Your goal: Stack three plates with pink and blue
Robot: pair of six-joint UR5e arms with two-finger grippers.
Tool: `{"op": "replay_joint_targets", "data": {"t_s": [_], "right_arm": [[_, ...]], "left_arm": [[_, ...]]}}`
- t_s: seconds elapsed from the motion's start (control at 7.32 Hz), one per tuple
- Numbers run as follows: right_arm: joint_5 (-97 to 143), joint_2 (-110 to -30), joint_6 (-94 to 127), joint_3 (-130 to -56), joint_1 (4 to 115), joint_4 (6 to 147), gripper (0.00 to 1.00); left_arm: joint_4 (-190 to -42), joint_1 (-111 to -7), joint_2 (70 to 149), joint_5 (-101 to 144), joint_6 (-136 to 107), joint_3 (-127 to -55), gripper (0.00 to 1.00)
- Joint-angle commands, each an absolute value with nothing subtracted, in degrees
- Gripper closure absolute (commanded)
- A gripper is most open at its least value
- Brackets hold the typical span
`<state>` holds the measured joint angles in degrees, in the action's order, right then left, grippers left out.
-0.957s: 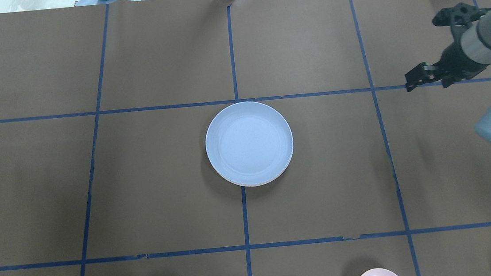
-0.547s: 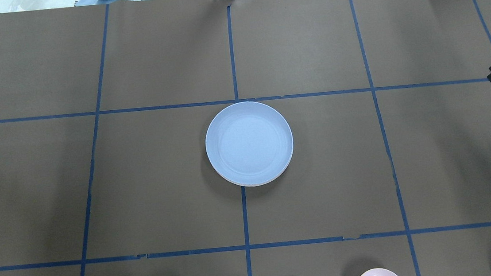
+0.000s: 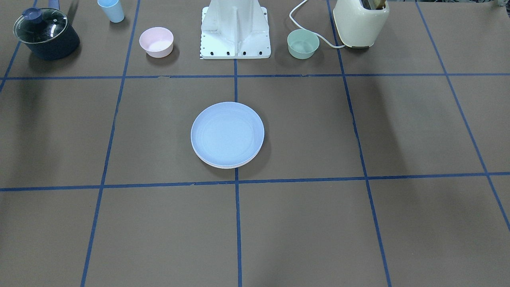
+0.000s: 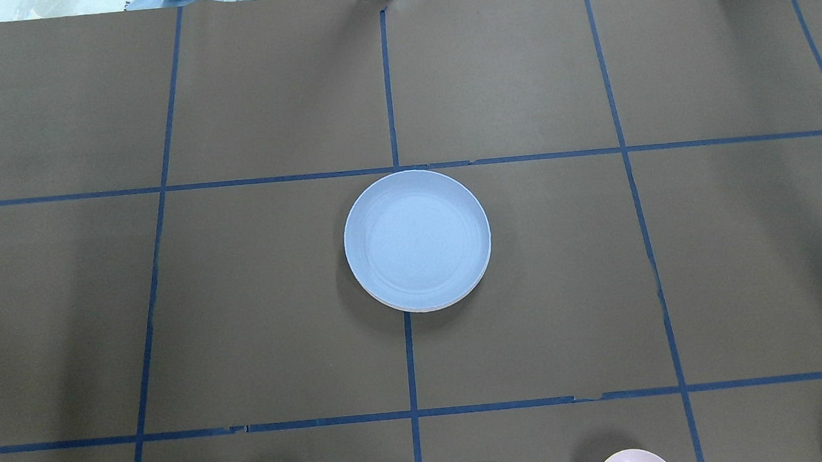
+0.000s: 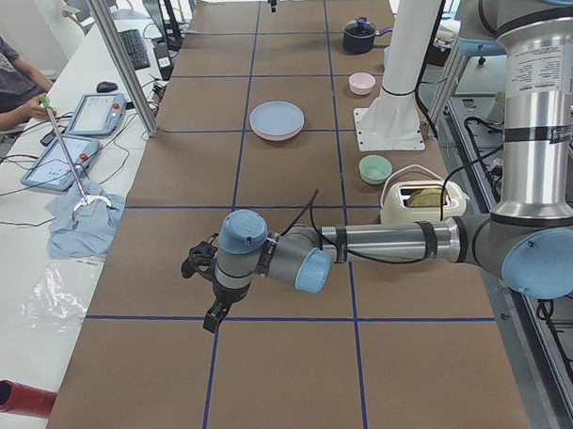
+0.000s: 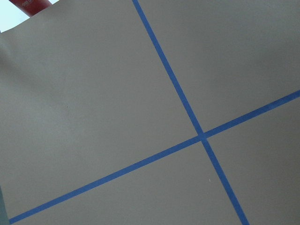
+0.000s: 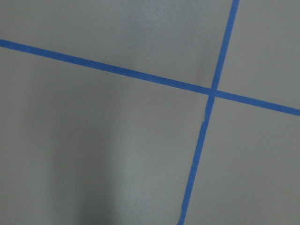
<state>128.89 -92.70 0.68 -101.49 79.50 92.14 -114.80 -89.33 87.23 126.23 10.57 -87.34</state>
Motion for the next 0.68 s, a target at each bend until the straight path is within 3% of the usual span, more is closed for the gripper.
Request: {"op": "replay_joint_targets", "data": {"t_s": [0.0, 0.55], "right_arm": [[128.76, -93.60, 0.96, -99.85, 80.16, 91.85, 0.00], [129.02, -93.95, 1.58, -99.67, 80.77, 92.02, 0.00]], "left_arm": [[-113.57, -89.38, 86.92, 126.65, 9.24, -86.92, 0.00], [-95.91, -89.30, 87.45, 136.20, 5.28, -93.07, 0.00]]}}
